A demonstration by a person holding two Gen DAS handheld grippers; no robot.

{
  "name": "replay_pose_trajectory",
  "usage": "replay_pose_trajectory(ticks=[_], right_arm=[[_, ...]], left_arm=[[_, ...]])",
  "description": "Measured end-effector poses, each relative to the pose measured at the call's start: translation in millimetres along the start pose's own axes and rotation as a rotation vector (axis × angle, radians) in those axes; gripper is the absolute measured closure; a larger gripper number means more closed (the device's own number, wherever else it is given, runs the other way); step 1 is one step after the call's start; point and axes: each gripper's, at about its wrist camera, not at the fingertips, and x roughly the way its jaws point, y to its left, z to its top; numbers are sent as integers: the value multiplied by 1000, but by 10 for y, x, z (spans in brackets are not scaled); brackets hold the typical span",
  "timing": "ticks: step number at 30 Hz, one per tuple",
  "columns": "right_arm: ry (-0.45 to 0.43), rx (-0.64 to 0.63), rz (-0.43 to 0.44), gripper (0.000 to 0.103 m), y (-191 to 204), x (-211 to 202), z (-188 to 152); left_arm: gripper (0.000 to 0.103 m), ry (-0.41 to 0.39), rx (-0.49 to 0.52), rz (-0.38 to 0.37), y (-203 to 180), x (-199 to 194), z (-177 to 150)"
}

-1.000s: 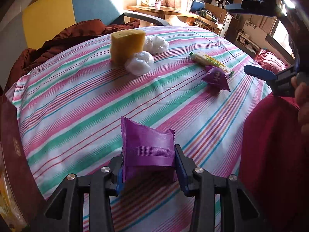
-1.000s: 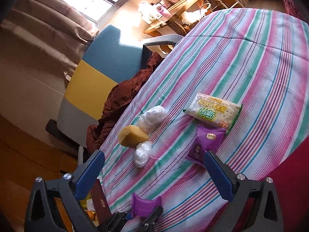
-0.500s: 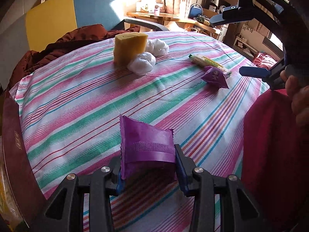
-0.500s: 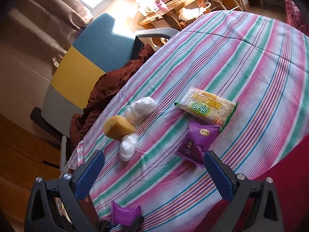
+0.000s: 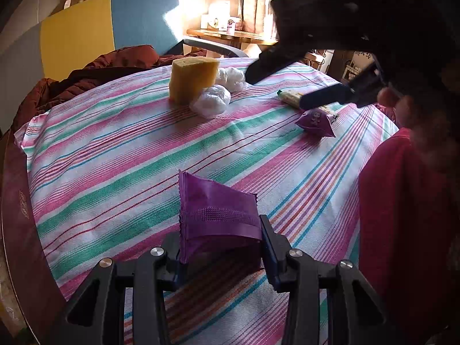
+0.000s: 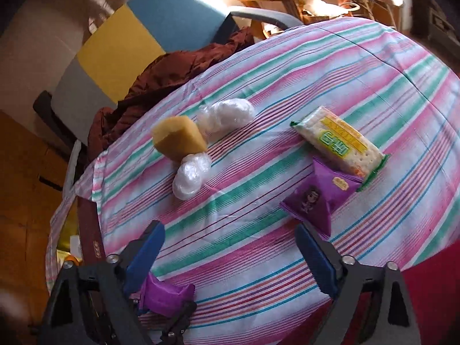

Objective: Organize objects
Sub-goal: 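Grasp the purple packet with the left tool while the right tool grasps a plastic-wrapped ball, then carry the purple packet and wrapped ball toward the gold tray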

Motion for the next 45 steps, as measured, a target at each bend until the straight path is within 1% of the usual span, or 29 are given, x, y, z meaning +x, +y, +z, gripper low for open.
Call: replay_pose_trajectory(ticks=[2, 4, 6, 8, 9, 11, 12, 15, 16, 18, 21, 23, 25, 28, 32, 37, 42, 45], right_arm=[[30, -64, 16, 28, 152, 103, 115], [58, -126, 12, 28, 311, 245, 243], [110, -167, 13, 29, 441, 462, 369], [138, -196, -24, 29, 535, 684, 472], [149, -199, -45, 31, 552, 791, 518], [170, -208, -64, 50, 548, 949, 578], [179, -218, -82, 68, 546, 1004, 575], [164, -253, -106, 68, 566, 907, 508], [146, -259, -100, 68, 566, 807, 470], [108, -253, -61, 68, 529, 571, 379], [52, -203, -21, 68, 409, 297, 203], [31, -162, -7, 68, 330, 200, 86], [16, -122, 18, 68, 240, 129, -11], [-23, -114, 16, 68, 203, 45, -91], [-44, -94, 5, 68, 157, 66, -89], [-54, -142, -3, 68, 256, 74, -103], [-48, -188, -21, 67, 326, 107, -125], [-46, -205, -32, 68, 338, 119, -129]], left_arm=[[61, -3, -2, -4, 3, 0, -3], [61, -6, -8, -12, 17, 2, -6], [61, -10, -12, -19, 30, 0, -9], [61, -12, -14, -23, 38, 0, -14], [61, -13, -16, -26, 42, 1, -15], [61, -15, -20, -32, 56, 0, -15], [61, -16, -22, -35, 60, 0, -15], [61, -18, -25, -39, 72, -1, -16], [61, -19, -26, -40, 74, -1, -16], [61, -19, -25, -39, 74, -4, -23], [61, -17, -26, -39, 77, -15, -21], [62, -7, -25, -35, 81, -31, -12], [62, 10, -16, -15, 52, -70, -5], [62, 23, -57, -24, 67, -217, -17], [62, -24, -54, -8, 43, -557, -22], [62, -68, -94, 36, 149, -942, -48], [62, -95, -167, 114, 417, -1258, -102], [62, -119, -196, 187, 574, -1459, -135]])
